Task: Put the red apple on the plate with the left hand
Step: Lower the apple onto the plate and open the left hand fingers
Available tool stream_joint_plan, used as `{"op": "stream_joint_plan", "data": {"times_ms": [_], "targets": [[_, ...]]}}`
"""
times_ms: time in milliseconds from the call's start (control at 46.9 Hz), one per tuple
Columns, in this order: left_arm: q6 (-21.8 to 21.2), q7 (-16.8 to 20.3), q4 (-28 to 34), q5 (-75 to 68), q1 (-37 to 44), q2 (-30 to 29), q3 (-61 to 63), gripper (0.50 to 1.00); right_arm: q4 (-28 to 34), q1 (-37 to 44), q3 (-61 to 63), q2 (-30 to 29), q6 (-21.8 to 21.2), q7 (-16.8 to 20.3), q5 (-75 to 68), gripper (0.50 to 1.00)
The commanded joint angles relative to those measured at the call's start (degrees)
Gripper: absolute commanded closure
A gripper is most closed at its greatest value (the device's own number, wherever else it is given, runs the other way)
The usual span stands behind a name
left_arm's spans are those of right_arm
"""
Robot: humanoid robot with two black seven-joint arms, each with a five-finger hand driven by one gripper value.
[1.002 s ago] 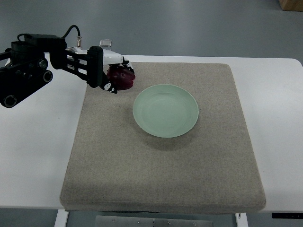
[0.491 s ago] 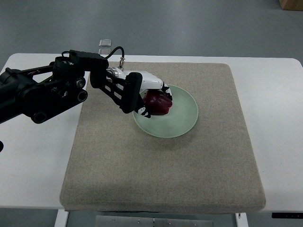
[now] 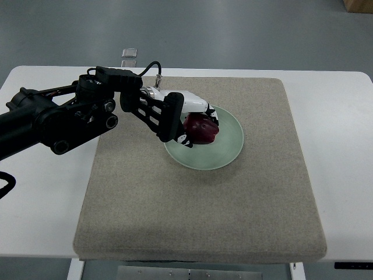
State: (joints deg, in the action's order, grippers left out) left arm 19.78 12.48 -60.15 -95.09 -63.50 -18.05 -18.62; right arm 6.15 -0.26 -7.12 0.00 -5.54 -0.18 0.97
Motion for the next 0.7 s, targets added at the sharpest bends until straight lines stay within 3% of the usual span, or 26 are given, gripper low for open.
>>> {"op": "stream_joint_plan", "data": {"times_ms": [0, 491, 682], "targets": [[0.0, 0.0, 0.7, 0.0, 0.1, 0.0, 0.2, 0.994, 0.0, 0.0, 0.0, 0.0, 0.0, 0.0, 0.0, 0.536], [0.0, 0.0, 1.6, 0.0, 0.4, 0.2, 1.0, 0.973, 0.0, 0.0, 0.0, 0.0, 0.0, 0.0, 0.0, 0.536], [0.0, 0.1, 1.6, 0.1, 0.6, 0.1, 1.0, 0.928, 0.0, 0.0, -0.1, 0.0, 0.0, 0.0, 0.0, 0.536]]}}
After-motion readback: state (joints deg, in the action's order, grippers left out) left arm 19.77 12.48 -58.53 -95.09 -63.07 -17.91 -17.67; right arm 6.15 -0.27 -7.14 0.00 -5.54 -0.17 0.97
